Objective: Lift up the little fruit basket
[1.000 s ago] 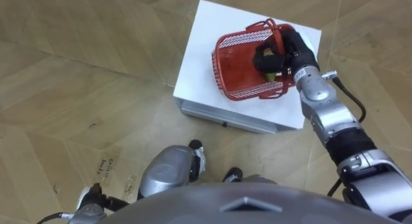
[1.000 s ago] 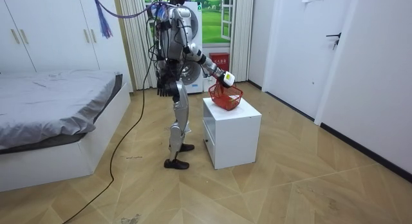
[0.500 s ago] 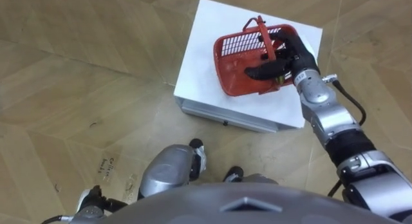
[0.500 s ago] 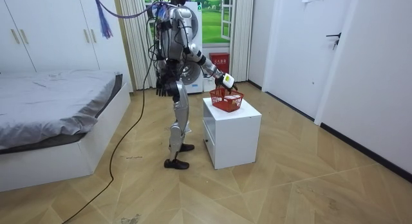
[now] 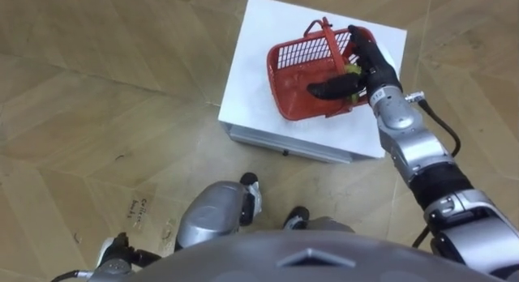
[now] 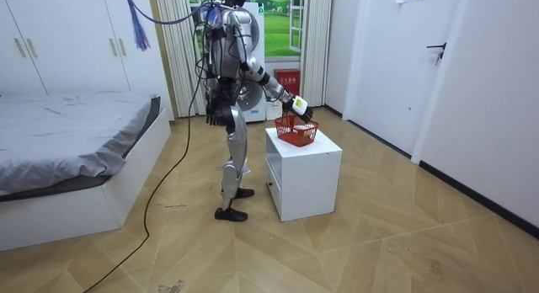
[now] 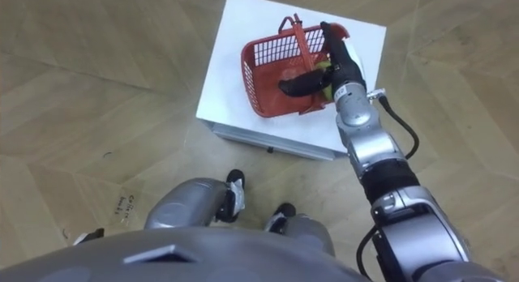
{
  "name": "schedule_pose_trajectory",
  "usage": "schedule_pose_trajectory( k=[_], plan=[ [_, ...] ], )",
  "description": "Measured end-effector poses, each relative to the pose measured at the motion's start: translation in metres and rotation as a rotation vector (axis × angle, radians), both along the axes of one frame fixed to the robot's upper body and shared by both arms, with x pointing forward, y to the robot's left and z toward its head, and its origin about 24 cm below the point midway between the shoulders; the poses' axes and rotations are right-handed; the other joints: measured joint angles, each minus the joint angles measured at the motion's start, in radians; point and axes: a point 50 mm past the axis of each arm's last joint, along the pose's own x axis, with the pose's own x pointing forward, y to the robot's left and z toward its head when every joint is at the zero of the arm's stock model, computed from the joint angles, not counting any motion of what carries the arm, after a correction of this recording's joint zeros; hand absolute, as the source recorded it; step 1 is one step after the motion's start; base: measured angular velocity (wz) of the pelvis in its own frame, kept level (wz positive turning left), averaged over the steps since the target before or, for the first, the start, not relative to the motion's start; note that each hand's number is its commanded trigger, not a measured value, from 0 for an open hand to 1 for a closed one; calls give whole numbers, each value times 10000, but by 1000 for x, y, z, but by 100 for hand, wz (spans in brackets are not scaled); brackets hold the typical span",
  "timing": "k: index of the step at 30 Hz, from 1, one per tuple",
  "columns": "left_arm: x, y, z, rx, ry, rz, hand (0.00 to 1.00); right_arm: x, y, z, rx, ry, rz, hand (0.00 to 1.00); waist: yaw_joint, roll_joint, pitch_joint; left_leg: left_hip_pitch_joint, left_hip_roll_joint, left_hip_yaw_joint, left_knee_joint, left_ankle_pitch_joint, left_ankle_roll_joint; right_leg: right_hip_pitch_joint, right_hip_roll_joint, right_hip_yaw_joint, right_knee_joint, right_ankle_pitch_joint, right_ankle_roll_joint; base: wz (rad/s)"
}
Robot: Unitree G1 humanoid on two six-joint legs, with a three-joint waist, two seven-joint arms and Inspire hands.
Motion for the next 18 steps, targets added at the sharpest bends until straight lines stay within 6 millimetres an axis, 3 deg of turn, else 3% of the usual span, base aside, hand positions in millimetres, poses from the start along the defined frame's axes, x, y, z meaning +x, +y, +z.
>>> schedule_pose_trajectory(
  k=[6,9,12,18],
  plan=[
    [-2,1,0,12,52,121,0,8,2,21,-168,-1021,278,0,-399,-248,-96,153,-6,4,-78,-1,0,147,5,56,-15,-4,4,-2],
    [0,1,0,63,-37,111,0,3,-1,23,-233,-1150,166,0,-513,-356,-65,444,-8,7,-87,-61,6,405,12,94,-61,-2,7,0],
    [4,2,1,226,-185,165,0,-6,-6,21,-215,-1203,-148,0,-571,-409,-90,593,6,46,-80,-155,-7,555,52,207,-194,19,38,-8],
    [5,6,2,441,-391,540,0,-14,-16,31,-433,-1900,-910,0,-776,-334,-67,865,44,376,-243,-192,14,592,32,477,-182,32,58,-17]
  ],
)
